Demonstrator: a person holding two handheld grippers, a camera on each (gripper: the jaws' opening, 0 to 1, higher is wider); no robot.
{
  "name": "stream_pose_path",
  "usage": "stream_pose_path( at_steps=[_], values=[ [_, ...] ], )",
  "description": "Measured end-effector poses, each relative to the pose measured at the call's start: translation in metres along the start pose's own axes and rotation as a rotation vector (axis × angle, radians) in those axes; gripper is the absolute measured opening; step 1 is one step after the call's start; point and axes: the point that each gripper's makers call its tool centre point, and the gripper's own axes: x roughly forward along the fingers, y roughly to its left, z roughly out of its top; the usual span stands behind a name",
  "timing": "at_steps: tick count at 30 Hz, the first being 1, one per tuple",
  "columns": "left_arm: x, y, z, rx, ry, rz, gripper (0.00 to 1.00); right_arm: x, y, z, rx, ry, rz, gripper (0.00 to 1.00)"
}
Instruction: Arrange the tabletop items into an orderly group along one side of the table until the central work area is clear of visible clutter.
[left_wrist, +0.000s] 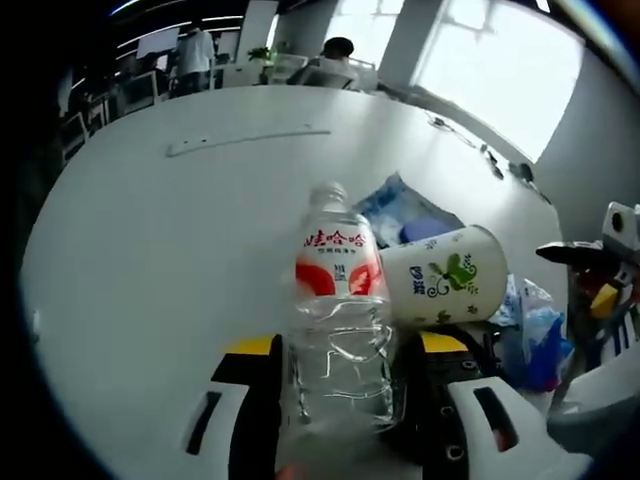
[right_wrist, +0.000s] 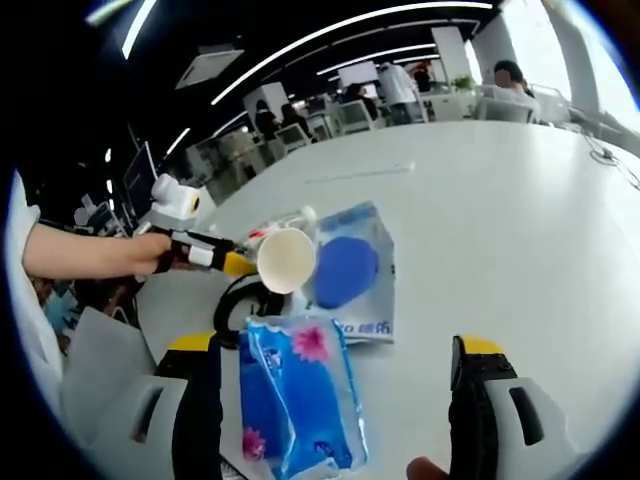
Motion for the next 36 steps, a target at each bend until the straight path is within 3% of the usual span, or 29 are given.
stream_pose_path(
  at_steps=[6, 11, 15, 19, 25, 36],
  values=[
    [0.005, 0.003, -0.001, -0.02, 0.007, -0.001, 0.41, 0.004, 0.002, 0.006, 0.019, -0.017, 0.005, 0.93],
    [0.006, 0.004, -0.001, -0.021, 0.003, 0.002, 0.4, 0.007, 0.004, 0.022, 0.04, -0.049, 0.015, 0.92],
    [0.006, 0.004, -0.001, -0.007, 0.001, 0.001, 0.39, 0.014, 0.005, 0.042, 0.07, -0.083, 0.024, 0.89],
    [0.006, 0.006, 0.0, -0.006, -0.001, 0.004, 0.39, 0.029, 0.011, 0.073, 0.179, -0.148, 0.058, 0.87],
    [0.006, 0.009, 0.0, -0.007, 0.0, 0.001, 0.4, 0.049, 0.02, 0.105, 0.23, -0.2, 0.09, 0.85],
    [0.006, 0.009, 0.0, -0.003, -0.01, 0.007, 0.4, 0.073, 0.038, 0.116, 0.196, -0.169, 0.13, 0.84]
  ],
)
